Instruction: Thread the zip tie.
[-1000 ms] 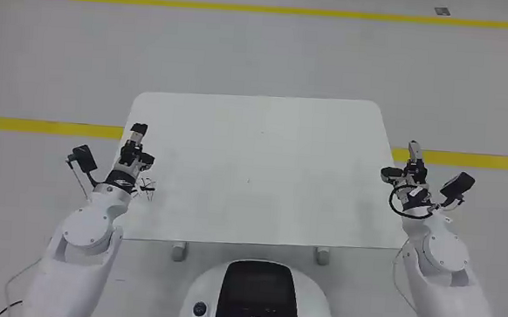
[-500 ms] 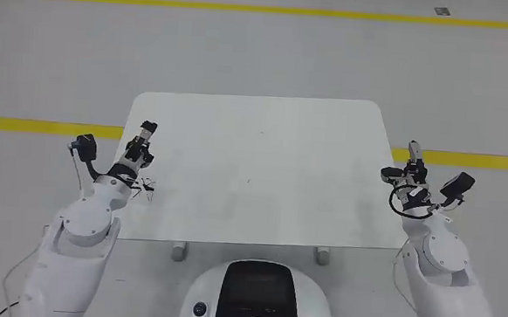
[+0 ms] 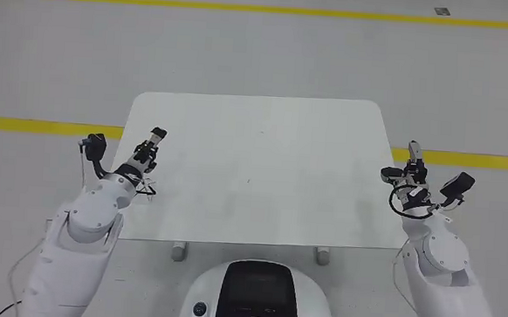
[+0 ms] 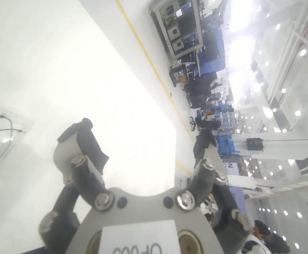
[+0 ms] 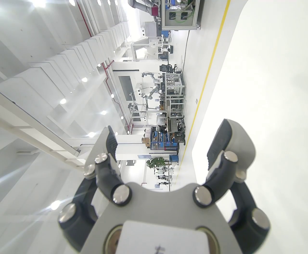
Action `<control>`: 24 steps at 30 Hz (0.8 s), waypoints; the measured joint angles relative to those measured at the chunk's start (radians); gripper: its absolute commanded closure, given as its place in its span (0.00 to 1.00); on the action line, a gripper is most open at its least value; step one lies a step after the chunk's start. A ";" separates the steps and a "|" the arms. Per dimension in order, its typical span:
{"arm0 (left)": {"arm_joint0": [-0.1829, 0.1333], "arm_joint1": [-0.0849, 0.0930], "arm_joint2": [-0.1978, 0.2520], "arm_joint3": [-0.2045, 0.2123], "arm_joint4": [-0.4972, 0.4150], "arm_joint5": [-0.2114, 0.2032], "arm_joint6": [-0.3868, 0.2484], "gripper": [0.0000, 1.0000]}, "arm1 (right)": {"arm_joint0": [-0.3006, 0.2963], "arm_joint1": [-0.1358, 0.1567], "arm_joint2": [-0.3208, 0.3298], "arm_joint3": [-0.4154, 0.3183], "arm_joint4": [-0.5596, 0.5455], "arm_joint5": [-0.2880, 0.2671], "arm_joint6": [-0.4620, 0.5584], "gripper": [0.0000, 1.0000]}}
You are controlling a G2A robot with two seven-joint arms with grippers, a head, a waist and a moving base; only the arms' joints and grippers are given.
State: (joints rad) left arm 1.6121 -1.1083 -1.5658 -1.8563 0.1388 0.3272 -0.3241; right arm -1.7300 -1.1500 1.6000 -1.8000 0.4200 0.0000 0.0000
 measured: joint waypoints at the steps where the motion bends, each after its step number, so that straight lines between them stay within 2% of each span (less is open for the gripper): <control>1: -0.011 0.002 0.005 0.003 0.024 0.007 -0.018 0.00 | 0.000 0.000 0.000 0.000 0.000 0.000 0.000 0.00; 4: -0.049 0.007 0.019 0.023 0.090 0.014 -0.076 0.00 | 0.000 0.000 0.000 0.000 0.000 0.000 0.000 0.00; 7: -0.088 0.012 0.030 0.060 0.191 0.013 -0.143 0.00 | 0.000 0.000 0.000 0.000 0.000 0.000 0.000 0.00; 10: -0.123 0.009 0.045 0.099 0.303 0.013 -0.208 0.00 | 0.000 0.000 0.000 0.000 0.000 0.000 0.000 0.00; 12: -0.129 0.007 0.049 0.106 0.337 0.013 -0.227 0.00 | 0.000 0.000 0.000 0.000 0.000 0.000 0.000 0.00; 21: -0.127 0.007 0.052 0.109 0.328 0.010 -0.228 0.00 | 0.000 0.000 0.000 0.000 0.000 0.000 0.000 0.00; 24: -0.146 0.010 0.068 0.125 0.351 -0.012 -0.261 0.00 | 0.000 0.000 0.000 0.000 0.000 0.000 0.000 0.00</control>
State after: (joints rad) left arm 1.4657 -1.0983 -1.4983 -1.7310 0.4900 0.3155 -0.5851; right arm -1.7300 -1.1500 1.6000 -1.8000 0.4200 0.0000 0.0000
